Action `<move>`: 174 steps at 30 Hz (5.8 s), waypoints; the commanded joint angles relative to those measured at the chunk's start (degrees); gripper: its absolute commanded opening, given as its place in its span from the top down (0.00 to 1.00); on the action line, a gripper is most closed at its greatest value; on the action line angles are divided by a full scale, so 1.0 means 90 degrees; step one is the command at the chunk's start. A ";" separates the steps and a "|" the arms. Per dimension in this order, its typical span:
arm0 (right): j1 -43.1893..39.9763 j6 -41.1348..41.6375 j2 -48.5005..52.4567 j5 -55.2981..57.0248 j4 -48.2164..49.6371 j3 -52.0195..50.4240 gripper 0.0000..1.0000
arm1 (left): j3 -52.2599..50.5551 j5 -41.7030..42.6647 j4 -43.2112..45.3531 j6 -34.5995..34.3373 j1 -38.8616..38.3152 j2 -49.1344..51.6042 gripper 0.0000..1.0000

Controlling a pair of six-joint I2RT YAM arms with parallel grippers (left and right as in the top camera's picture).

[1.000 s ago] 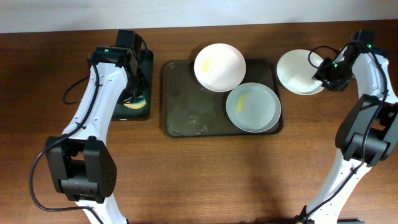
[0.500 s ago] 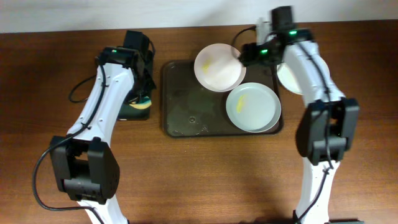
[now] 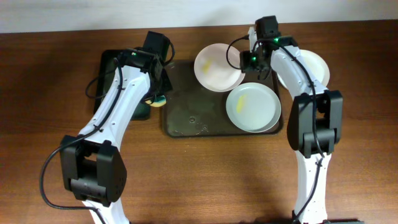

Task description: Clean dirty plates on tray and stack at the side

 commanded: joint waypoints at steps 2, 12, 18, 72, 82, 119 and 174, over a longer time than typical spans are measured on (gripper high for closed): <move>0.0012 0.0372 0.0294 -0.0238 0.0063 -0.0032 0.55 | 0.0000 0.0000 0.0017 0.0124 -0.0002 0.0027 1.00; 0.0216 0.0381 0.0345 -0.0656 0.0194 -0.0032 0.87 | 0.0000 0.0002 0.0051 0.0121 -0.0002 0.0027 1.00; 0.0760 0.0306 0.0345 -0.0699 0.0124 -0.0032 0.96 | -0.0005 0.0002 0.0061 0.0124 -0.0002 0.0027 1.00; 0.1243 -0.1141 0.0345 -0.1290 -0.1331 -0.0032 0.96 | -0.0010 0.0746 0.1003 -0.0340 -0.0809 0.2314 1.00; 0.1243 -0.1141 0.0345 -0.1270 -0.1333 -0.0032 0.96 | 0.0612 -0.0270 -0.0376 -0.0624 -0.0352 0.2295 1.00; 0.1243 -0.1141 0.0345 -0.1270 -0.1321 -0.0032 0.96 | 0.1455 0.1702 -0.0559 0.0940 -0.0495 0.2528 1.00; 0.1197 -0.0627 0.0345 -0.1134 -0.1071 -0.0032 0.96 | 0.1321 0.1593 -0.0408 0.0401 -0.0850 0.2630 1.00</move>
